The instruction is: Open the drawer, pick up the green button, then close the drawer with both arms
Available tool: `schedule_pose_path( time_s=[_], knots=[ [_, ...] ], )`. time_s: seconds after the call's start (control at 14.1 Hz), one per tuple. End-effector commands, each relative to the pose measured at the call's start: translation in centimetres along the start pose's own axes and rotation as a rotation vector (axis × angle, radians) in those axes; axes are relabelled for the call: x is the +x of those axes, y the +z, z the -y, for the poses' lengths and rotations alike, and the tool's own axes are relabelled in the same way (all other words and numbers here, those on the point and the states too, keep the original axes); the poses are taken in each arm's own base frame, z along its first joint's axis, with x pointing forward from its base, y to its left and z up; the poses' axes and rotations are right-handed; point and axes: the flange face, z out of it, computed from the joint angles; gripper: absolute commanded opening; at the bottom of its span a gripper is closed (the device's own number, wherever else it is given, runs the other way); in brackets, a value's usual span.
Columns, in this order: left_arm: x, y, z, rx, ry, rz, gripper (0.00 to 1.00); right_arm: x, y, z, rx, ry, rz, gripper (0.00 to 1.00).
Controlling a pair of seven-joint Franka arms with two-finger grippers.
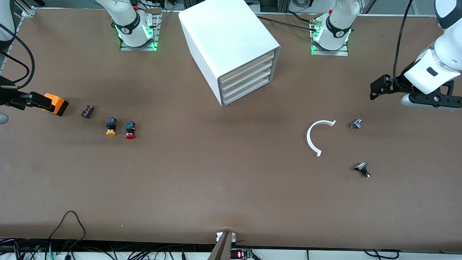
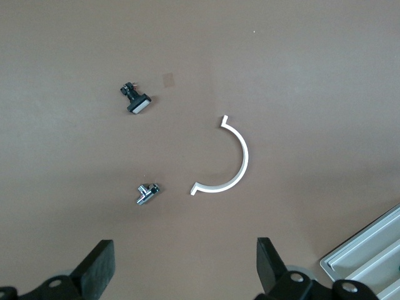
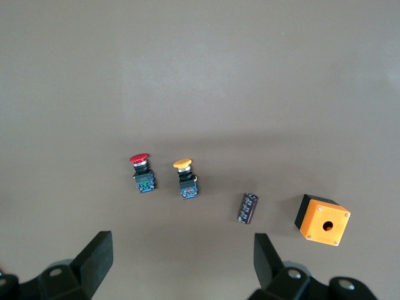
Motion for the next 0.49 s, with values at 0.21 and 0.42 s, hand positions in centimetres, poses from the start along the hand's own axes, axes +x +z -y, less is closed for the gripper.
schedule_pose_path(
  time_s=[0.21, 0.42],
  knots=[
    [0.7, -0.3, -0.2, 0.019, 0.015, 0.015, 1.0, 0.2, 0.3, -0.1, 0.019, -0.005, -0.003, 1.0],
    [1.5, 2.2, 0.2, 0.005, 0.014, 0.07, 1.0, 0.2, 0.4, -0.1, 0.019, -0.005, -0.003, 1.0]
  ],
)
